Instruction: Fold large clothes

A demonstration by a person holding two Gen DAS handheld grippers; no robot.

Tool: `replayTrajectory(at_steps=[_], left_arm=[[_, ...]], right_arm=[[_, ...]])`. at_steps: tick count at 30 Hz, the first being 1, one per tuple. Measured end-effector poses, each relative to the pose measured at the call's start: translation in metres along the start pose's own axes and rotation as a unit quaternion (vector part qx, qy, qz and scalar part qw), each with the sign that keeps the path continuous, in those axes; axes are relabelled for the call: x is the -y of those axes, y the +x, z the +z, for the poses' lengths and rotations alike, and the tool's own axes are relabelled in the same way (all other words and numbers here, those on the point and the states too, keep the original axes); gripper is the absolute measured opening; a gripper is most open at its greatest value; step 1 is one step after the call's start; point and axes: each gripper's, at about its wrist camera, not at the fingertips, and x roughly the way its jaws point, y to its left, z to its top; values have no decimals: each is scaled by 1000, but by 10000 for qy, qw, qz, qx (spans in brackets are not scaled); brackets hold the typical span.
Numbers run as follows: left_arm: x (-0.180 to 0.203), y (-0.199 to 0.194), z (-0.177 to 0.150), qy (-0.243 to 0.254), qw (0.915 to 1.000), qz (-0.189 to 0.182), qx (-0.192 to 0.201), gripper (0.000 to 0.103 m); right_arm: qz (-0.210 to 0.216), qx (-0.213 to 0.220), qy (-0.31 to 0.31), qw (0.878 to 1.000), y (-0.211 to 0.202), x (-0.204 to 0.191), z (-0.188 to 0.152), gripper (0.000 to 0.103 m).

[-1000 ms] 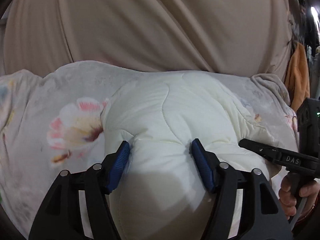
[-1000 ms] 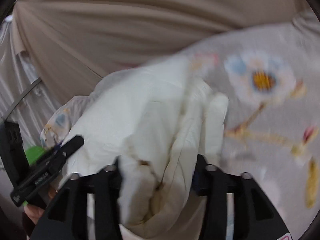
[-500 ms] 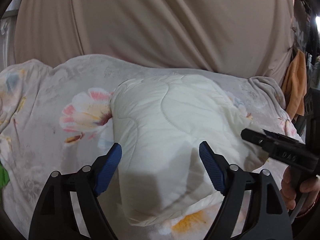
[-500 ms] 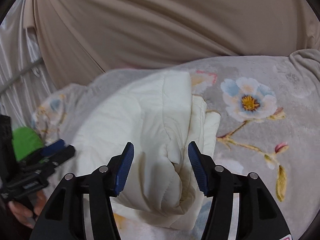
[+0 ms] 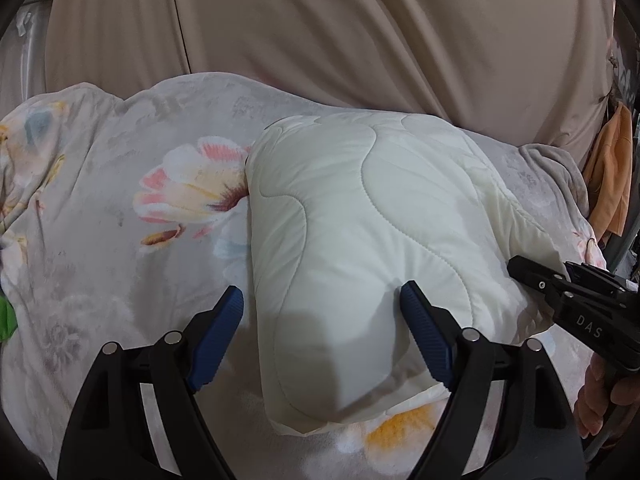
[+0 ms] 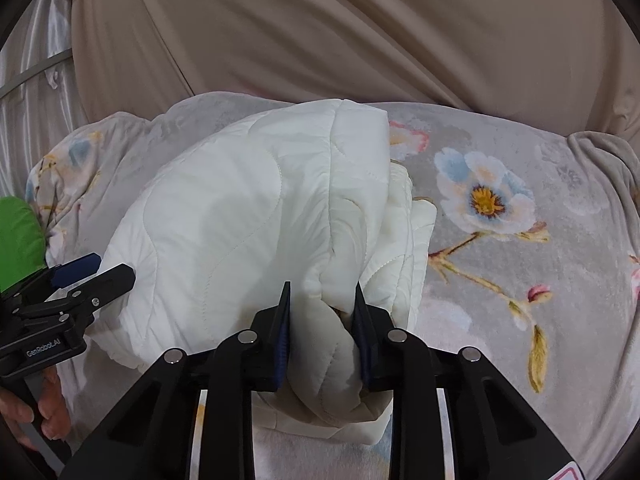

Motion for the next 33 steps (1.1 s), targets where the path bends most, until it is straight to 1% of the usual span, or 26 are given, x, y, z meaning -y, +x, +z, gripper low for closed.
replayTrajectory(at_steps=[4, 6, 8, 9, 10, 12, 14, 15, 17, 24, 27, 29, 30, 33], left_arm=[[2, -3, -6, 104, 9998, 173, -29, 79], [3, -3, -11, 128, 9996, 239, -65, 81], [4, 0, -18, 99, 9995, 249, -160, 86], [4, 2, -21, 71, 9995, 223, -199, 87], [5, 3, -23, 58, 9995, 201, -223, 87], [7, 6, -26, 36, 9995, 191, -249, 87], [8, 7, -28, 27, 9994, 212, -264, 87], [9, 7, -28, 20, 9994, 214, -268, 87], [9, 6, -28, 29, 9994, 207, -273, 87], [7, 3, -26, 2, 9995, 187, -272, 87], [8, -12, -19, 24, 9997, 223, -95, 86], [8, -28, -6, 83, 9994, 271, 191, 86], [9, -36, 4, 112, 9989, 269, 360, 86], [9, -46, 35, 122, 9967, 331, 731, 86]], right_arm=[[55, 17, 21, 10000, -8, -3, -4, 20], [106, 16, 6, 9999, -12, -3, -11, 20], [37, -61, -45, 10000, -6, -3, -21, 20], [0, -119, -38, 9999, 0, -2, -27, 21], [-17, -202, -2, 9998, 9, 1, -33, 21], [-60, -235, -8, 9997, 19, 2, -39, 22], [-77, -211, -43, 9997, 21, 0, -41, 23], [-63, -204, -58, 9998, 19, 0, -40, 26], [4, -189, 23, 9998, 16, 1, -39, 28], [373, -165, 498, 9979, 0, 15, -37, 28], [431, -3, 627, 9971, -17, 21, -32, 27], [403, 240, 622, 9970, -31, 22, -23, 27], [379, 359, 589, 9969, -38, 21, -16, 24], [322, 742, 363, 9961, -54, 14, 14, 24]])
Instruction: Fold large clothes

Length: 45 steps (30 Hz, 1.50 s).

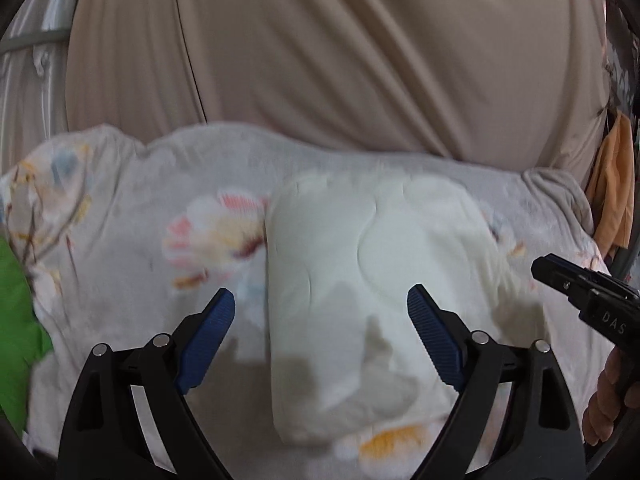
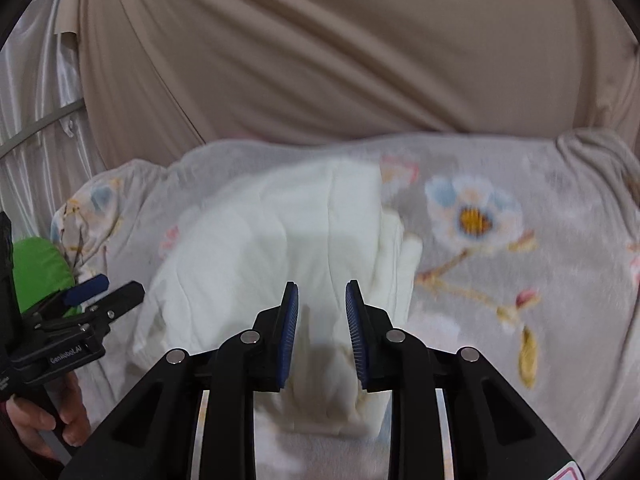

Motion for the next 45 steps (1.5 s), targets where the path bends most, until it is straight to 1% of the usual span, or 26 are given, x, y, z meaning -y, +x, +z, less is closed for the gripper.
replayTrajectory(at_steps=[1, 3, 4, 5, 7, 8, 9, 11, 12, 14, 15, 16, 17, 18, 20, 22, 25, 27, 30, 31, 32, 35, 39, 41, 43, 45], left_arm=[[0, 4, 7, 12, 10000, 44, 44, 86], [-1, 23, 16, 1, 9999, 135, -63, 86], [-1, 38, 17, -13, 9996, 147, -223, 86], [-1, 52, 13, -17, 9991, 178, -396, 86], [0, 82, -2, 17, 9964, 196, -821, 88], [0, 88, -11, -12, 9958, 183, -898, 88], [0, 90, -17, -24, 9955, 226, -922, 88], [2, 87, -22, 47, 9960, 357, -823, 88], [2, 85, -23, 68, 9960, 394, -798, 88], [2, 83, -23, 66, 9961, 403, -778, 88], [2, 82, -23, 64, 9962, 406, -769, 88], [2, 82, -23, 70, 9963, 415, -752, 88], [2, 82, -24, 69, 9963, 405, -750, 88], [3, 83, -24, 53, 9964, 364, -758, 88], [5, 82, -25, 54, 9963, 348, -785, 89], [7, 78, -25, 135, 9961, 460, -735, 88], [5, 67, -25, 82, 9966, 419, -709, 88], [6, 57, -26, 81, 9971, 380, -661, 88], [15, 38, -33, 242, 9976, 356, -538, 88], [16, 35, -36, 258, 9976, 350, -543, 88], [17, 34, -40, 264, 9974, 342, -583, 88], [16, 39, -51, 237, 9961, 428, -736, 88], [9, 38, -58, 24, 9957, 451, -807, 90], [10, 37, -61, 34, 9956, 479, -803, 90], [13, 37, -63, 53, 9955, 493, -812, 90], [16, 38, -66, 55, 9952, 479, -854, 91]], right_arm=[[4, 80, -65, 9999, 1, -3, 9, 24], [8, 43, -178, 9998, 16, -10, 22, 24], [10, -80, -180, 9998, 28, -11, 23, 24], [-25, -307, -186, 9994, 47, -11, 22, 24], [-211, -908, -235, 9954, 92, -6, 6, 23], [-190, -1064, -242, 9939, 108, -2, -4, 23], [-221, -1071, -212, 9938, 113, 1, -11, 23], [-208, -1042, -81, 9943, 101, 3, -9, 22], [-211, -934, -7, 9954, 89, 2, -5, 20], [-117, -588, -8, 9982, 63, 0, -1, 20], [-108, -500, -27, 9987, 55, -1, -3, 20], [-120, -544, -89, 9984, 52, -1, -8, 20], [-149, -668, -160, 9975, 59, 1, -12, 20], [-273, -873, -251, 9955, 71, 3, -22, 20], [-311, -1048, -153, 9939, 83, 9, -32, 20], [-160, -950, 100, 9953, 64, 8, -28, 21], [78, -561, -11, 9984, 23, 0, -21, 21], [99, -616, -112, 9980, 14, -2, -27, 21], [-45, -1015, -72, 9948, 34, 7, -48, 21], [-50, -1183, -6, 9930, 45, 11, -58, 21], [-16, -1231, 77, 9924, 51, 14, -64, 21], [26, -1206, 142, 9926, 52, 15, -65, 21], [253, -978, 278, 9945, 24, 12, -57, 21], [237, -865, 249, 9957, 13, 9, -57, 21], [4, -930, 87, 9956, 19, 7, -63, 17], [-57, -1193, 35, 9928, 41, 9, -73, 17]])
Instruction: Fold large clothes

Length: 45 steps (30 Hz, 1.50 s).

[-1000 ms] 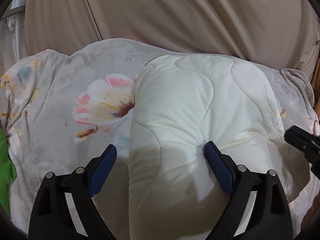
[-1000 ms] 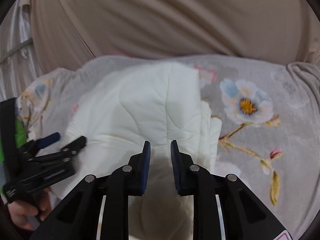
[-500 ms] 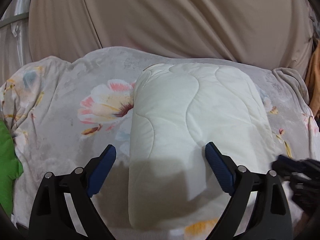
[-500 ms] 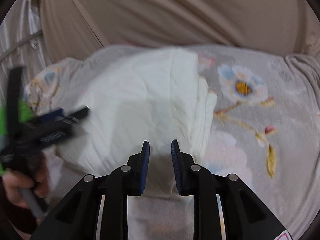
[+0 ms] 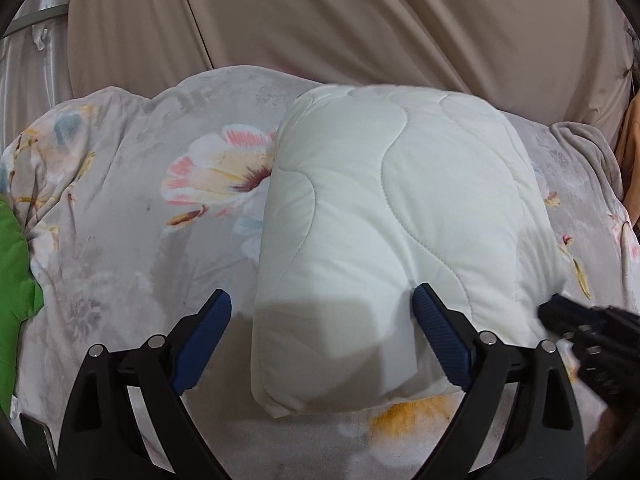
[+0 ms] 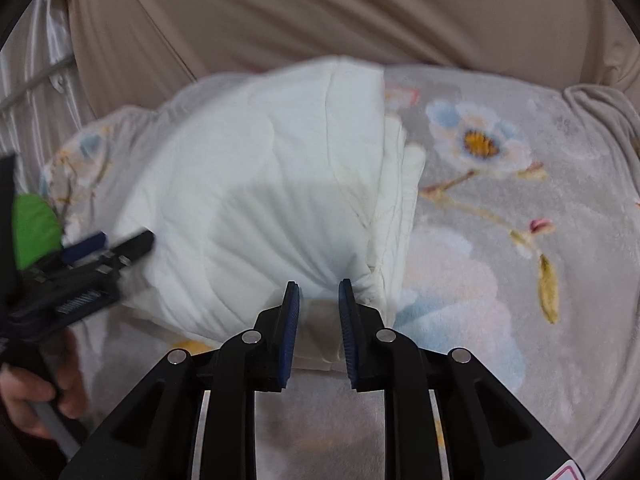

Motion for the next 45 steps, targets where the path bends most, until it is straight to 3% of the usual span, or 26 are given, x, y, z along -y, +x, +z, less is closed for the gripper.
replayTrajectory(at_steps=[2, 10, 15, 19, 23, 28, 32, 38, 40, 45], left_arm=[[2, -2, -3, -2, 10000, 18, -12, 91], [-4, -23, -13, -104, 9999, -13, 9, 91], [-21, -25, -33, -120, 9998, 116, -135, 91], [-46, -4, -50, -339, 9972, 438, -497, 90], [-58, 11, -54, -635, 9954, 284, -653, 92], [-47, 14, -58, -396, 9961, 518, -591, 92], [-45, -9, -55, -396, 9977, 337, -442, 91], [-42, -66, -37, -466, 9987, -81, 193, 91], [-39, -71, -28, -408, 9985, -66, 347, 91], [-31, -61, -17, -326, 9990, -40, 302, 91]], right_arm=[[6, -68, 19, 10000, 9, 5, -3, 17], [259, 457, 323, 9981, -40, 14, 1, 21], [202, 324, 568, 9977, -32, 26, -3, 23], [495, 450, 828, 9943, -42, 33, -6, 27], [225, 123, 479, 9985, -18, 23, -8, 28], [123, -92, 480, 9987, 10, 26, -16, 30], [170, 115, 518, 9984, -16, 26, -14, 31], [330, 424, 470, 9974, -47, 23, -11, 31], [276, 310, 515, 9978, -39, 24, -10, 32], [429, 260, 658, 9966, -37, 25, -14, 34]])
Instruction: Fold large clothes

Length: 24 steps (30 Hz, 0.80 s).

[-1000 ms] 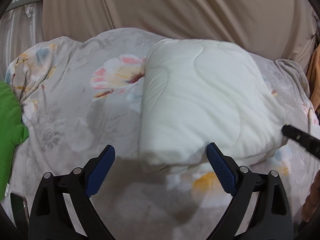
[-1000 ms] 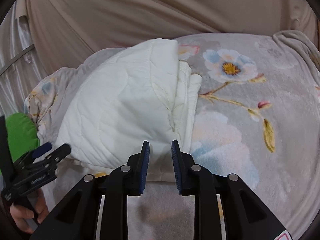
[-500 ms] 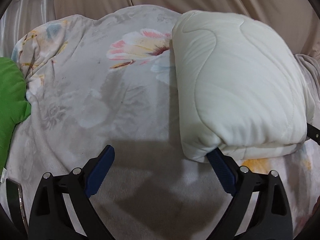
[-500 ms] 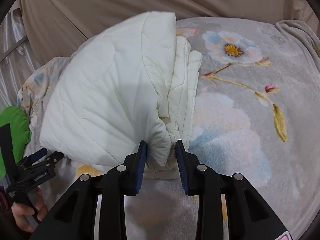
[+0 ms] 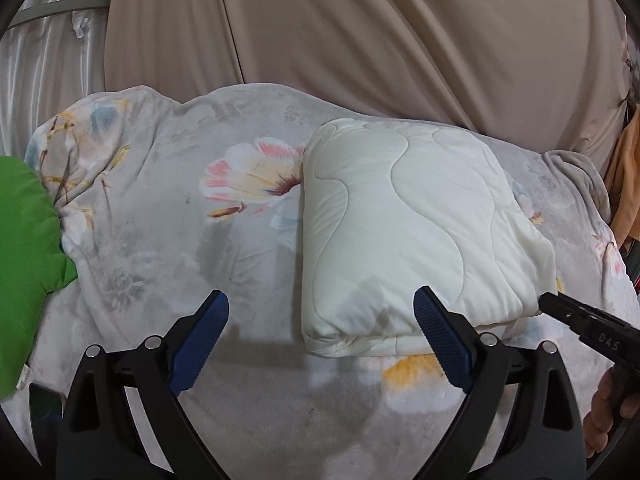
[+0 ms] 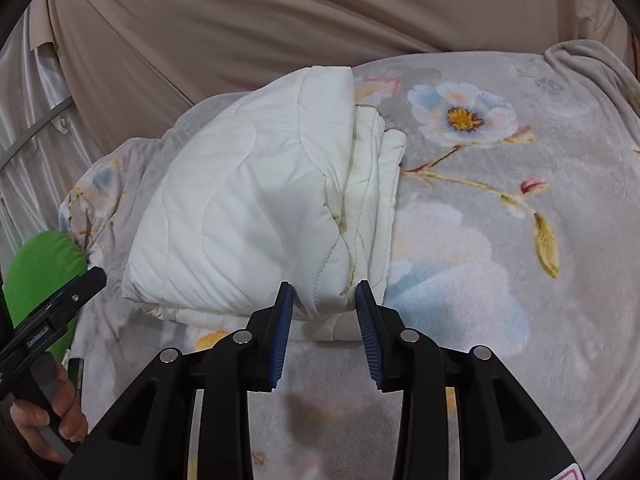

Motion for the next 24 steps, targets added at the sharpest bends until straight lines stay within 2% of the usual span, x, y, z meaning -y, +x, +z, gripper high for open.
replayTrajectory(at_steps=[4, 6, 7, 9, 12, 15, 19, 24], left_arm=[[11, 15, -4, 97, 9999, 11, -128, 91], [16, 24, -10, 103, 9997, 19, -229, 91], [18, 30, -13, 108, 9995, 22, -301, 91], [20, 37, -19, 104, 9991, 13, -409, 91], [22, 40, -27, 123, 9989, 102, -442, 91], [24, 39, -38, 88, 9989, 159, -437, 91], [29, 41, -59, -86, 9991, 187, -370, 92], [42, 48, -78, -34, 9988, 284, -409, 92]], right_arm=[[31, 232, -120, 9997, -15, -6, 3, 35], [-253, 242, -297, 9989, -11, -8, 2, 37], [-417, 158, -382, 9983, -4, -8, 0, 41], [-646, -47, -416, 9970, 14, -1, -6, 42], [-542, -103, -228, 9982, 16, 5, -14, 42], [-708, 167, -438, 9964, 1, -3, -20, 43], [-844, 423, -557, 9940, -9, -7, -37, 52], [-917, 311, -468, 9942, 2, -3, -59, 56]])
